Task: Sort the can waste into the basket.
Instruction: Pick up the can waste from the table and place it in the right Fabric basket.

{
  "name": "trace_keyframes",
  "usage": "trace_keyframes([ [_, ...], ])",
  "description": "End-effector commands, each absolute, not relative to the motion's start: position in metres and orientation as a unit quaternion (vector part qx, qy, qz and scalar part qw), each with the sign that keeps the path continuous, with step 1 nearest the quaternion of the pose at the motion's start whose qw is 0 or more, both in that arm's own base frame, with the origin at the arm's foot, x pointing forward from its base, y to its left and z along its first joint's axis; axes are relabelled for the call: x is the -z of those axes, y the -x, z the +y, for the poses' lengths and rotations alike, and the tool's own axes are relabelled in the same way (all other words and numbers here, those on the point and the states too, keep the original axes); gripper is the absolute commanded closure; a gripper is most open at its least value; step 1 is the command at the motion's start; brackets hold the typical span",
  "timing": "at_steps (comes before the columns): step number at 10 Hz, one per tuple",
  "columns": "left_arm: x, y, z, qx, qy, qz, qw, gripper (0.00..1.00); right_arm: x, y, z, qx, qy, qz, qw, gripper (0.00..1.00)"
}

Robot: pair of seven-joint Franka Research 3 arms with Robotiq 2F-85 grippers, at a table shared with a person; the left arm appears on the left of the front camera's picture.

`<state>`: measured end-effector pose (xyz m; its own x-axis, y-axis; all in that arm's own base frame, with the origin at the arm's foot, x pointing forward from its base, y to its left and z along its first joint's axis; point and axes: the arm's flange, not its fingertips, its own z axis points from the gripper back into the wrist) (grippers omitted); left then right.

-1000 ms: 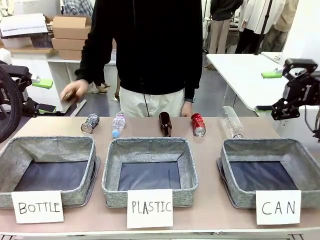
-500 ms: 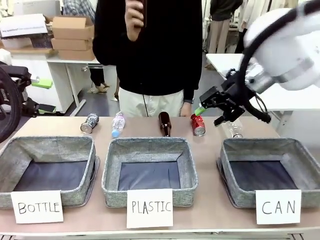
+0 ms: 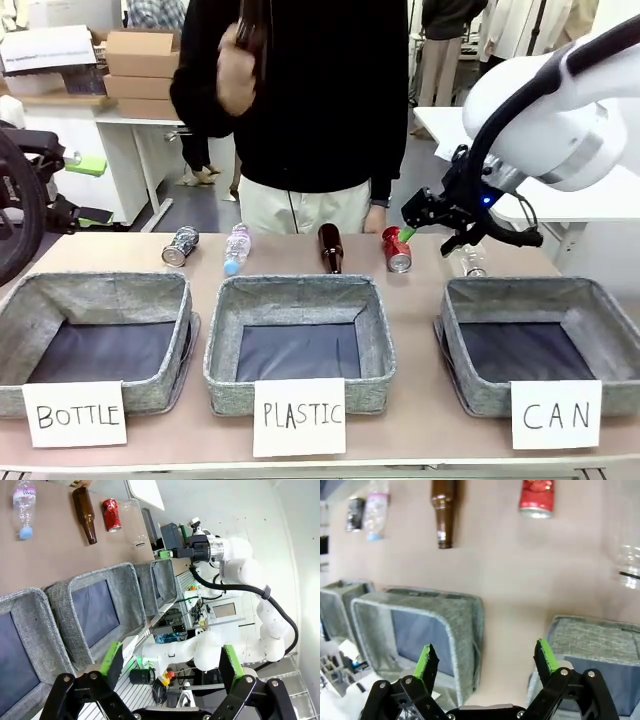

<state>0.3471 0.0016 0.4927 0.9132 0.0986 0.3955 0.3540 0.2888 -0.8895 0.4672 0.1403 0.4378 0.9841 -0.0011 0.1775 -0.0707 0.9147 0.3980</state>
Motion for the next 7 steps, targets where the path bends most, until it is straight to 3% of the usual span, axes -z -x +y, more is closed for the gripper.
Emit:
trace_keyframes([
  [1, -0.493, -0.348, 0.001, 0.091, 0.598, -0.202, 0.771, 0.00, -0.433, -0.520, 0.157, 0.029, -0.138, -0.081, 0.987, 0.00],
  [4, -0.493, -0.348, 0.001, 0.091, 0.598, -0.202, 0.771, 0.00, -0.409, -0.620, 0.190, 0.064, -0.056, -0.069, 0.994, 0.00],
  [7, -0.493, -0.348, 0.001, 0.091, 0.598, -0.202, 0.771, 0.00, -0.363, -0.670, 0.202, 0.076, -0.026, -0.044, 0.996, 0.00],
])
